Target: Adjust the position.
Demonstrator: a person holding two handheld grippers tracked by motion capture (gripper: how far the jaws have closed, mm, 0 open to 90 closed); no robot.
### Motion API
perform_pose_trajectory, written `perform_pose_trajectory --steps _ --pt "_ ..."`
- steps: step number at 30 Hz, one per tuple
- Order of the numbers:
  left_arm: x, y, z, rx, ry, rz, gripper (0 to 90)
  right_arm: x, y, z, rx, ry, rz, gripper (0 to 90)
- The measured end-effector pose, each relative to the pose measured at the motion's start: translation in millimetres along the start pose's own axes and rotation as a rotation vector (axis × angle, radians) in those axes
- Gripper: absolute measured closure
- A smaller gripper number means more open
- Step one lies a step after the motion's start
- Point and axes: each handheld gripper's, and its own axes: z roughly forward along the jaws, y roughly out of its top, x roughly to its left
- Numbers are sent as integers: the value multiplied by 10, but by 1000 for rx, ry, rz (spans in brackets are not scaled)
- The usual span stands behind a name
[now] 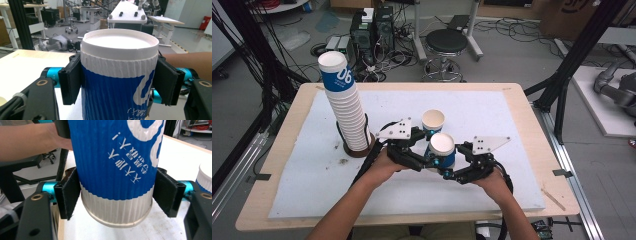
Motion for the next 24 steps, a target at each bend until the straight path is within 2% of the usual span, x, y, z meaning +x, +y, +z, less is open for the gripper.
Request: perform_pose_trajectory --steps 2,3,6,10,15,19,24 --pt "-14 -10 0 -4 11 2 296 1 5 -7 8 0 -4 293" --pt "-21 -13 0 -4 31 3 279 2 8 -9 14 1 -2 293" --pt "-7 -18 -14 11 52 -31 167 -3 3 -18 29 1 -1 294" --pt "-3 -17 -65 26 31 -33 164 -7 0 -32 42 -3 2 296" --pt "29 -7 -171 44 46 -43 164 -18 11 -82 61 -23 -5 304" --pt "41 16 -251 60 41 -50 164 -26 31 -130 96 -43 -18 306" --pt "34 52 -316 87 36 -50 164 -33 93 -169 170 -64 -47 306"
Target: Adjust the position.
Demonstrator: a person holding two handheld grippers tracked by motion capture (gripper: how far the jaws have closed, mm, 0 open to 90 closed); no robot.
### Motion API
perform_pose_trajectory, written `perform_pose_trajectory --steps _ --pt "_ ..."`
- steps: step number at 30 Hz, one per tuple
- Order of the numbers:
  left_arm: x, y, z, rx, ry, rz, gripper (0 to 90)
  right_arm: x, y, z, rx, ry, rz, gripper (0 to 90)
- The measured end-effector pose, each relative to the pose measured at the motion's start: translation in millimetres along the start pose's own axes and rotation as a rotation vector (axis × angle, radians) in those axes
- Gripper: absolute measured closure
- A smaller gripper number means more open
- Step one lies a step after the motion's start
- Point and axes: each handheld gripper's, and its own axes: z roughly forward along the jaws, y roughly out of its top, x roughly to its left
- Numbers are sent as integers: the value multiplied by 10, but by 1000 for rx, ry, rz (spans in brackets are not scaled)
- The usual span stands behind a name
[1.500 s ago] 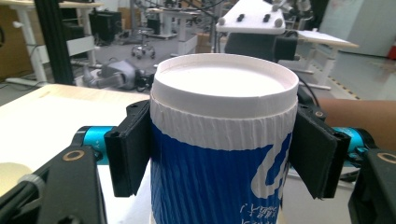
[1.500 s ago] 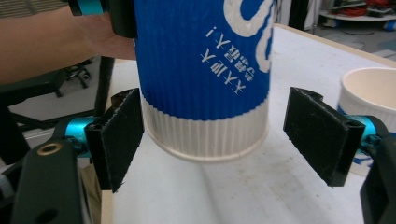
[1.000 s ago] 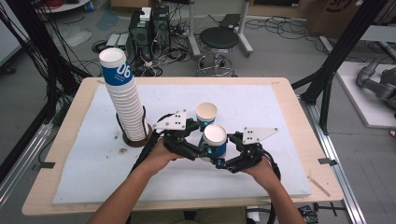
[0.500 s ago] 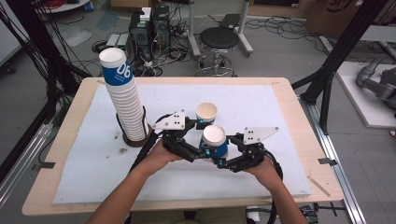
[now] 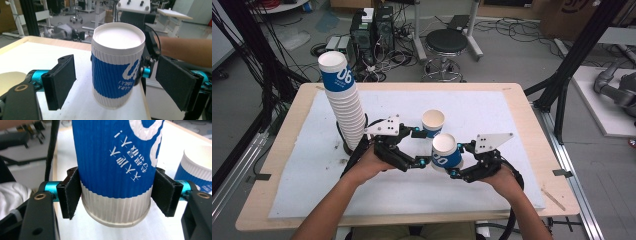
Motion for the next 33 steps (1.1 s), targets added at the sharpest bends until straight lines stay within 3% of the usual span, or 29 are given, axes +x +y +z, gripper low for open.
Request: perform_pose_trajectory --steps 15,33 --pt "-15 199 -25 122 -8 20 164 0 294 -34 250 -23 -119 306" --pt "10 272 190 284 -30 18 164 66 505 85 412 -7 -206 306"
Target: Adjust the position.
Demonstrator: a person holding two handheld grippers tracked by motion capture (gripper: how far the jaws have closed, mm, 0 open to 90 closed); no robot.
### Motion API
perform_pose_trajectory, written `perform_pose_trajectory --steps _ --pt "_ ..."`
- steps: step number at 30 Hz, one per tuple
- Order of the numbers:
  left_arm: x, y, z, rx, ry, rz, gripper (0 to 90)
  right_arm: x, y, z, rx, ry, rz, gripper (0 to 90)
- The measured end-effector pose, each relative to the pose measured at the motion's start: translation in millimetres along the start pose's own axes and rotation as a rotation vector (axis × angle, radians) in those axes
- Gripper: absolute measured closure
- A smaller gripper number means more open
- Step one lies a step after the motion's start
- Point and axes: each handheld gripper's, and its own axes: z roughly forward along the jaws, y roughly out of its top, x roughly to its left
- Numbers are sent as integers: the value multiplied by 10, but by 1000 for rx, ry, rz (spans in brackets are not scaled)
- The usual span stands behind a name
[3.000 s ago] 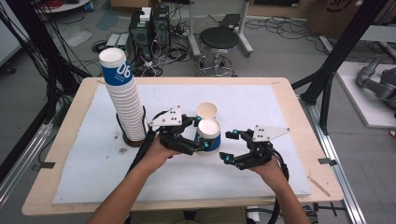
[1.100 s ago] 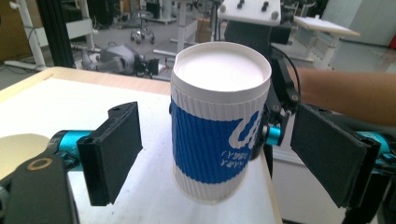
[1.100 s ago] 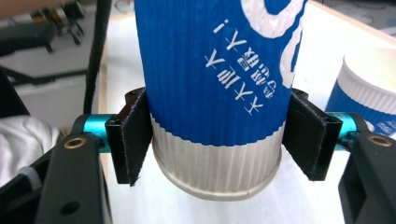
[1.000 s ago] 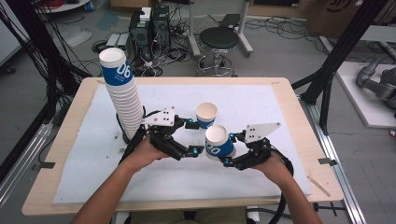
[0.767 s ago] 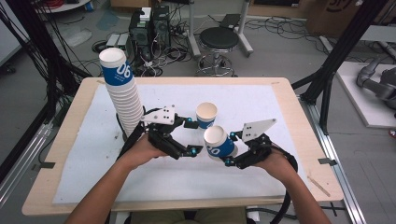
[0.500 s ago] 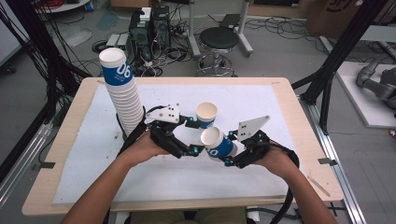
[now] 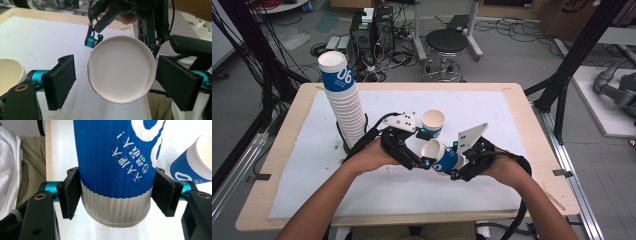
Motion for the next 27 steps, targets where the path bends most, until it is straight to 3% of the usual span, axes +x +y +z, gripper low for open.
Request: perform_pose_trajectory --steps 8,18,27 --pt "-2 -23 93 49 -23 -12 182 12 74 57 82 7 -28 306" --pt "9 -48 152 102 -50 -23 253 41 109 100 118 18 -53 306" --pt "9 -60 195 134 -71 -7 300 54 107 122 154 28 -59 306"
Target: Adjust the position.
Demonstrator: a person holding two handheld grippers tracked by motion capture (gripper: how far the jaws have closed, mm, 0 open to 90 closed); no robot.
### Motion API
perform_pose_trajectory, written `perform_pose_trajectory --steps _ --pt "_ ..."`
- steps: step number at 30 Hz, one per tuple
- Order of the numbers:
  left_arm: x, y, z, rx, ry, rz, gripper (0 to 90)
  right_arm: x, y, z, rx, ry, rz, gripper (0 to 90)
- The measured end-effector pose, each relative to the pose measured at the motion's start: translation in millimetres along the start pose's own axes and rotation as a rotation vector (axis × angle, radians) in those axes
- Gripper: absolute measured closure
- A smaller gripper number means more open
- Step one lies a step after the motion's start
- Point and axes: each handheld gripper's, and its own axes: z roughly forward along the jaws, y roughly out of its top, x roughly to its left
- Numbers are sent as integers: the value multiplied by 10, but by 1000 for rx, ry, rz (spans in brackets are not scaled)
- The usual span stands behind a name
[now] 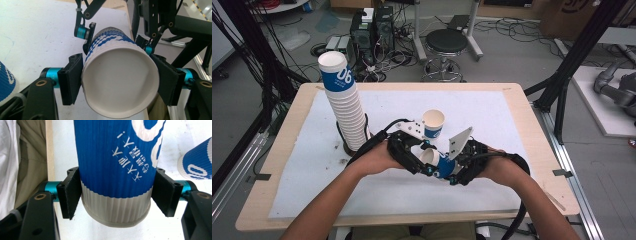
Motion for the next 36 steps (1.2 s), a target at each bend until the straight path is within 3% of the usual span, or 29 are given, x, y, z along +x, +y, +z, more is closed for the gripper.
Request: perform_pose_trajectory --steps 5,9,15,21,25,30,36 --pt "5 -15 1 -8 9 38 307 -9 -20 9 -8 6 24 243" --pt "13 -49 -24 -39 17 53 306 -22 -87 -33 -100 5 69 209" --pt "3 -104 -68 -101 14 51 305 10 -229 -127 -280 -21 87 208" --pt "13 -190 -91 -167 16 45 304 17 -396 -209 -461 -48 161 208" --pt "24 -253 -113 -227 25 38 304 25 -509 -251 -551 -66 213 208" --pt "52 -338 -127 -312 36 22 302 32 -639 -235 -601 -80 254 208" --pt "55 -435 -90 -367 45 7 302 57 -782 -223 -656 -99 291 208"
